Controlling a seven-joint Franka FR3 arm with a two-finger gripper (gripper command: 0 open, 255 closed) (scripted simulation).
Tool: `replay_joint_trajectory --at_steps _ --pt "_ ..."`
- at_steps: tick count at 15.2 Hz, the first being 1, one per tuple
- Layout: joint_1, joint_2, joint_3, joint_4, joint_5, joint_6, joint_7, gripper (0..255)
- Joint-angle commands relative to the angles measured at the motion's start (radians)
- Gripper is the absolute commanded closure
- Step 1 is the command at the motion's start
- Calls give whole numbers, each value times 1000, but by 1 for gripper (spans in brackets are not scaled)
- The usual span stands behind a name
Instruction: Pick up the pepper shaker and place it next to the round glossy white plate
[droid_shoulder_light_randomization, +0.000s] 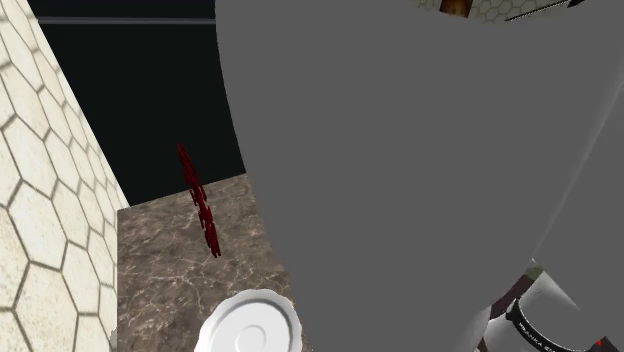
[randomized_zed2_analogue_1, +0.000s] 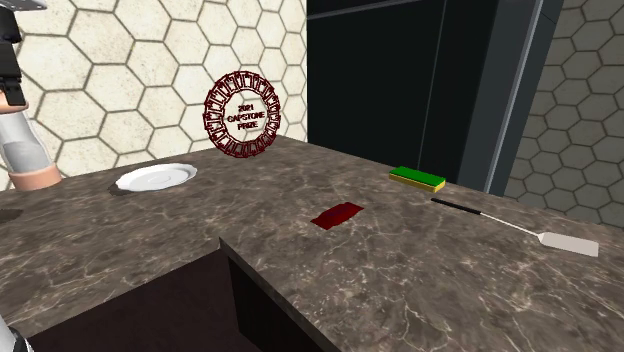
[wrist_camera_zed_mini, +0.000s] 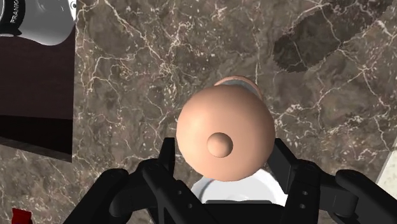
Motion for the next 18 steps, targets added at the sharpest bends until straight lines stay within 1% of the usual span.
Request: replay_joint_trajectory --at_steps 1,13,18 --pt "0 1 9 -24 4 26 -1 255" --pt "-39 58 106 -134 -1 193 19 255" --pt "-39 58 106 -134 -1 193 19 255"
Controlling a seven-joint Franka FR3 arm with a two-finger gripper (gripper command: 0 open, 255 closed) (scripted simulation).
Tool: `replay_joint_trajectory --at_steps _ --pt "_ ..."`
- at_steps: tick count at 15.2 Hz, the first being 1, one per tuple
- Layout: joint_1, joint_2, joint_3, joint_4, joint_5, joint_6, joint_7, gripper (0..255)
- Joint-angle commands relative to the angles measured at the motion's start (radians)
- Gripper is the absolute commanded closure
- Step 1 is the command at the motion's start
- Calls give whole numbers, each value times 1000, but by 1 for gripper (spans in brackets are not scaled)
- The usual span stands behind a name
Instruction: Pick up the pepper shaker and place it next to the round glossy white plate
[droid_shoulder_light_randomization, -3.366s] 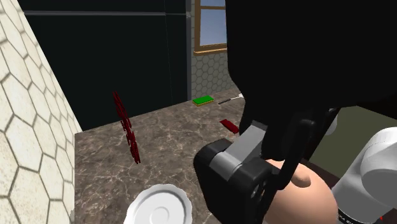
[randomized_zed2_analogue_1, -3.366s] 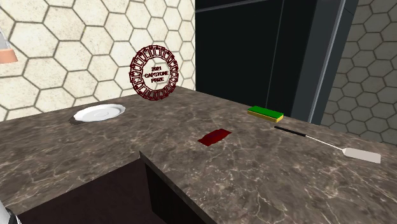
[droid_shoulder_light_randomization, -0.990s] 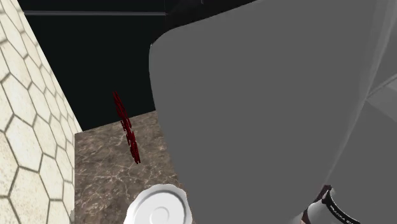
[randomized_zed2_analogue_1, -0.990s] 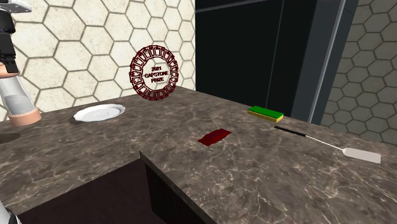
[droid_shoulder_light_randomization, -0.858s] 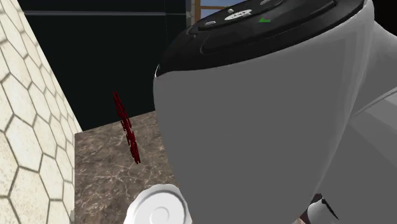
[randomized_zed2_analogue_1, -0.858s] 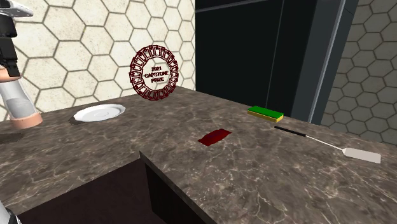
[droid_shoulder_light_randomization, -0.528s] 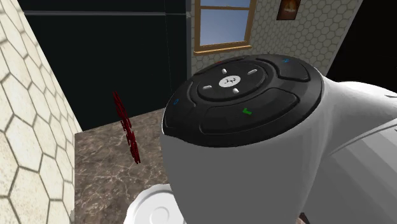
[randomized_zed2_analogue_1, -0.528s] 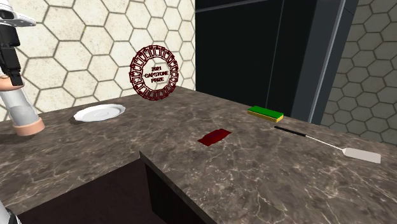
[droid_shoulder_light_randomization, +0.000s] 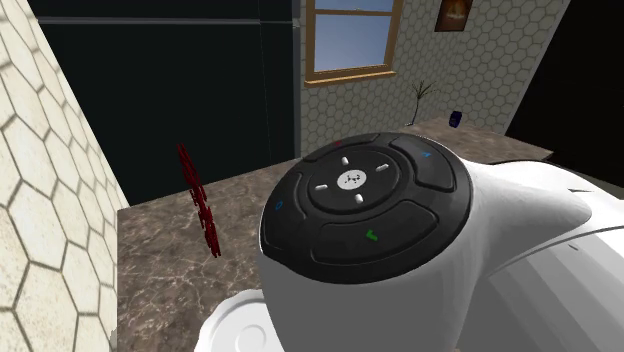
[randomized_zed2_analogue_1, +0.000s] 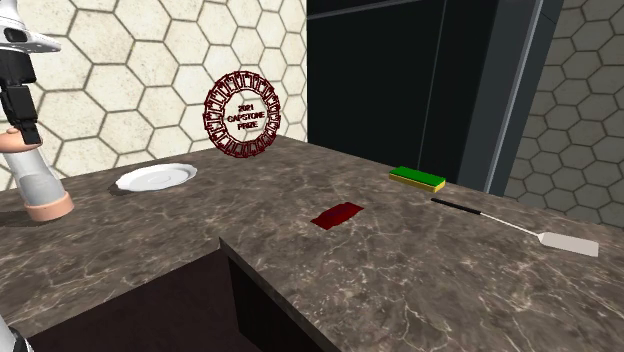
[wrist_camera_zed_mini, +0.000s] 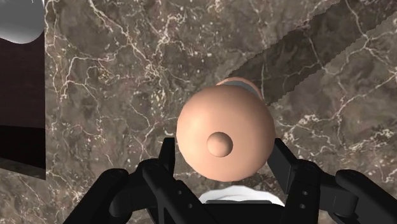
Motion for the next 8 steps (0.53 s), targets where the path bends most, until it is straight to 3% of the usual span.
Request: replay_joint_trajectory --at_steps 1,3,4,8 --pt "0 0 0 0 0 0 0 255" --pt "0 0 0 0 0 0 0 255" --pt "0 0 0 0 0 0 0 0" --pt "0 0 0 0 0 0 0 0"
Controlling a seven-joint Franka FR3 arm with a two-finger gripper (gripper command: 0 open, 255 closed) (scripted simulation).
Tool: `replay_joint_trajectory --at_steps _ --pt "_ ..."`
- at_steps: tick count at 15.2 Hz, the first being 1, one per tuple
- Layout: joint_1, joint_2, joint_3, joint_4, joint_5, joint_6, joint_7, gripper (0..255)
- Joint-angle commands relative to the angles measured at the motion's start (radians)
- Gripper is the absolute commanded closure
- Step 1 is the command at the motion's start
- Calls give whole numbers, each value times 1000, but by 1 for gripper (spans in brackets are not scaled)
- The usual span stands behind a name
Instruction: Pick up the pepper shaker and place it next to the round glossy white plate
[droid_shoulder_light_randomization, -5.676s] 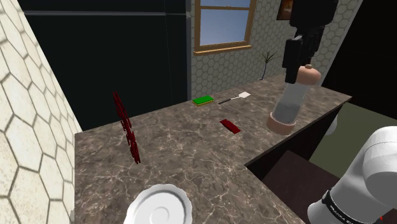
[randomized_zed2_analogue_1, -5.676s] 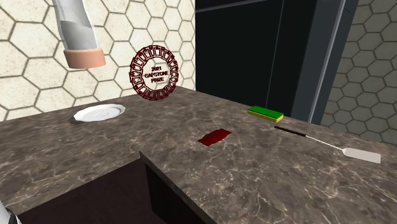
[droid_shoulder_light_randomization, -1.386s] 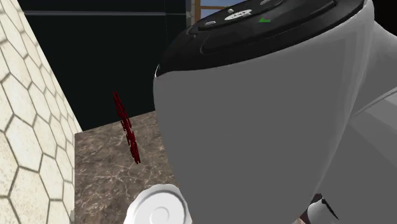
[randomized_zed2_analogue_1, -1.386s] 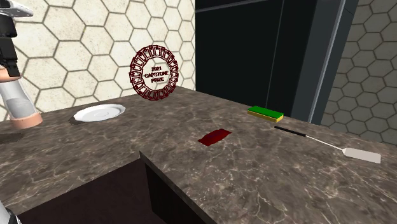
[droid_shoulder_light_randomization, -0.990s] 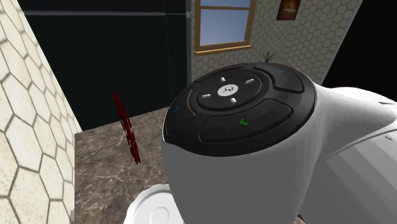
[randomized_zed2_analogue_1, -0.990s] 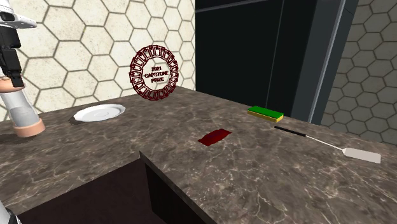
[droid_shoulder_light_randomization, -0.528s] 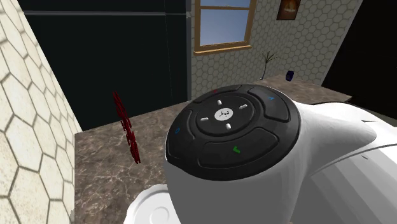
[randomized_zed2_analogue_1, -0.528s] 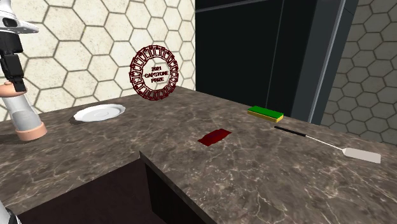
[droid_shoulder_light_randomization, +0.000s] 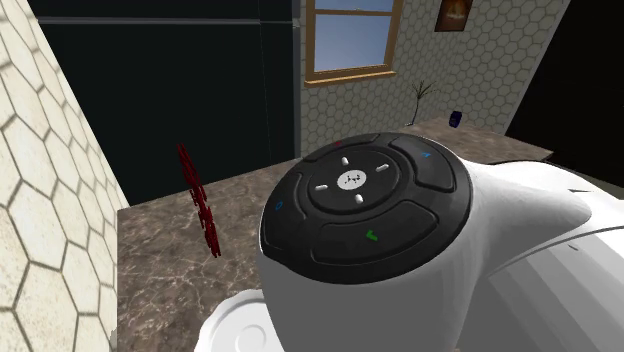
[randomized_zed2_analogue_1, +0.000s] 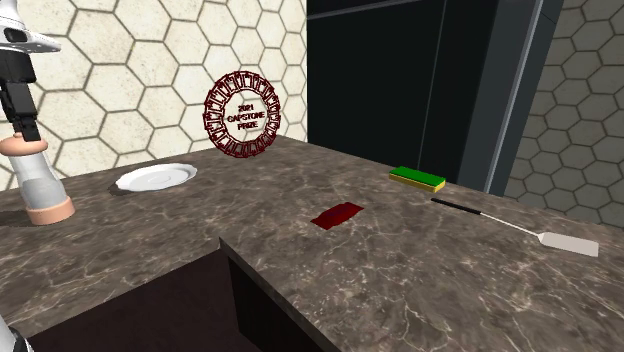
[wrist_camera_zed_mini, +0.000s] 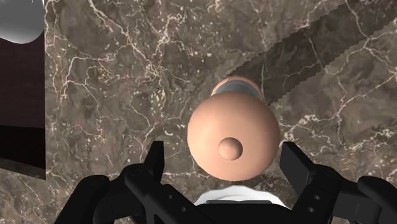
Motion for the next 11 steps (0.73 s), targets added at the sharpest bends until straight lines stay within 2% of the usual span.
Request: replay_joint_trajectory --at_steps 1,5,11 --pt "0 0 0 0 0 0 0 0" --pt "6 -16 -47 113 -14 -128 1 0" --pt "6 -16 -47 113 -14 -128 1 0"
